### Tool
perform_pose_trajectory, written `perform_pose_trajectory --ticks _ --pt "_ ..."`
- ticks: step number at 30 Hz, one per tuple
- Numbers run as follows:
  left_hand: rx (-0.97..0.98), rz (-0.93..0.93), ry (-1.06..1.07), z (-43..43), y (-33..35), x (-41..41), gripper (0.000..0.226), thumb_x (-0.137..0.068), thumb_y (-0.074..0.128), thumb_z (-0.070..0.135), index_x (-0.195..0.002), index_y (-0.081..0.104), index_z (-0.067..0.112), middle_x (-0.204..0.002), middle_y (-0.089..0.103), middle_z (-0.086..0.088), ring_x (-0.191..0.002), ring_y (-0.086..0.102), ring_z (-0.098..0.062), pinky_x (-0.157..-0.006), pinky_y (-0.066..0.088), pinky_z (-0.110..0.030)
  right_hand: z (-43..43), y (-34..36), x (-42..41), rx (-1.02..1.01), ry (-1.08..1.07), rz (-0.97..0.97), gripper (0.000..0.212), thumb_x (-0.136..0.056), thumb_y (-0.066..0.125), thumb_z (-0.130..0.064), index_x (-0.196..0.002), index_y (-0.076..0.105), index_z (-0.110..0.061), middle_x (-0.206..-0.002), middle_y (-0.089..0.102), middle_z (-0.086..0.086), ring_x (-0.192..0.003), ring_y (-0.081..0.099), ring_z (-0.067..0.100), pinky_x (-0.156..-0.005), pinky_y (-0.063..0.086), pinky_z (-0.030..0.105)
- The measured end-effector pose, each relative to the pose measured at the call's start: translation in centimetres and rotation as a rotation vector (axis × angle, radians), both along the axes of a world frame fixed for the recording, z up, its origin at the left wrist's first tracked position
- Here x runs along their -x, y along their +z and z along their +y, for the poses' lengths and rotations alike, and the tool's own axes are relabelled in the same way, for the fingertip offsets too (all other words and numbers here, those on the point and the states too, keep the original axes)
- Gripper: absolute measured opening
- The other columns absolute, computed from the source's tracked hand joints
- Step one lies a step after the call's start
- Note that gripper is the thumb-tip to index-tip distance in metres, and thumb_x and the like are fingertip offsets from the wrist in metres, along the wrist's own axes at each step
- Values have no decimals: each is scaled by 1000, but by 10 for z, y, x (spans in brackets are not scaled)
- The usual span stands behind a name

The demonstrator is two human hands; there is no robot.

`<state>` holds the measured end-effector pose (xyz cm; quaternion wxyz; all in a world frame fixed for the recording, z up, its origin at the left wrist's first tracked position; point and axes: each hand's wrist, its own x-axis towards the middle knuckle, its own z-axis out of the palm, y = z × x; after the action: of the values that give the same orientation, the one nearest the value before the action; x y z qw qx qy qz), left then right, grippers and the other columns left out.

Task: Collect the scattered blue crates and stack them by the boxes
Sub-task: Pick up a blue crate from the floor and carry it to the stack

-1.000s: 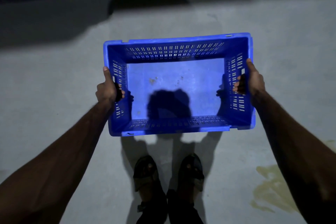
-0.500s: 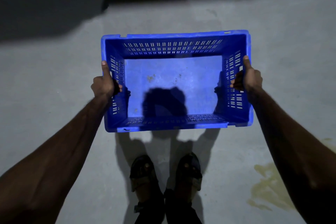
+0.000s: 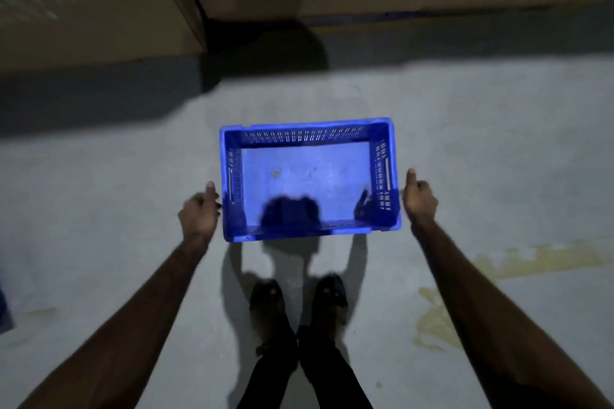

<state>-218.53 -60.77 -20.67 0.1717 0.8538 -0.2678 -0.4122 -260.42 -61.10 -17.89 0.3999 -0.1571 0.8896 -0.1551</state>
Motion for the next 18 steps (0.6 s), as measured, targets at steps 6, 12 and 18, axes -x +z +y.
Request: perform_pose_trajectory --ticks 6,12,18 --pt "-55 420 -24 71 227 78 38 -105 57 32 -104 73 -2 -82 71 -16 -63 62 -24 -55 49 -25 46 208 -88 -43 61 -531 39 -108 43 -45 -108 64 -11 -91 71 11 -73 61 20 -62 41 27" --pt "-27 434 -200 152 414 99 26 -105 59 24 -89 75 9 -66 70 -1 -48 58 -6 -49 43 -16 108 410 -141 78 345 -661 48 -84 60 -55 -103 63 -11 -96 70 11 -69 62 13 -56 47 18" --pt "84 395 -287 217 497 68 40 -88 67 47 -89 74 8 -74 74 -2 -63 65 -19 -61 54 -36 164 493 -159 68 553 -535 29 -101 57 -46 -90 63 -20 -103 78 7 -79 66 17 -73 47 32"
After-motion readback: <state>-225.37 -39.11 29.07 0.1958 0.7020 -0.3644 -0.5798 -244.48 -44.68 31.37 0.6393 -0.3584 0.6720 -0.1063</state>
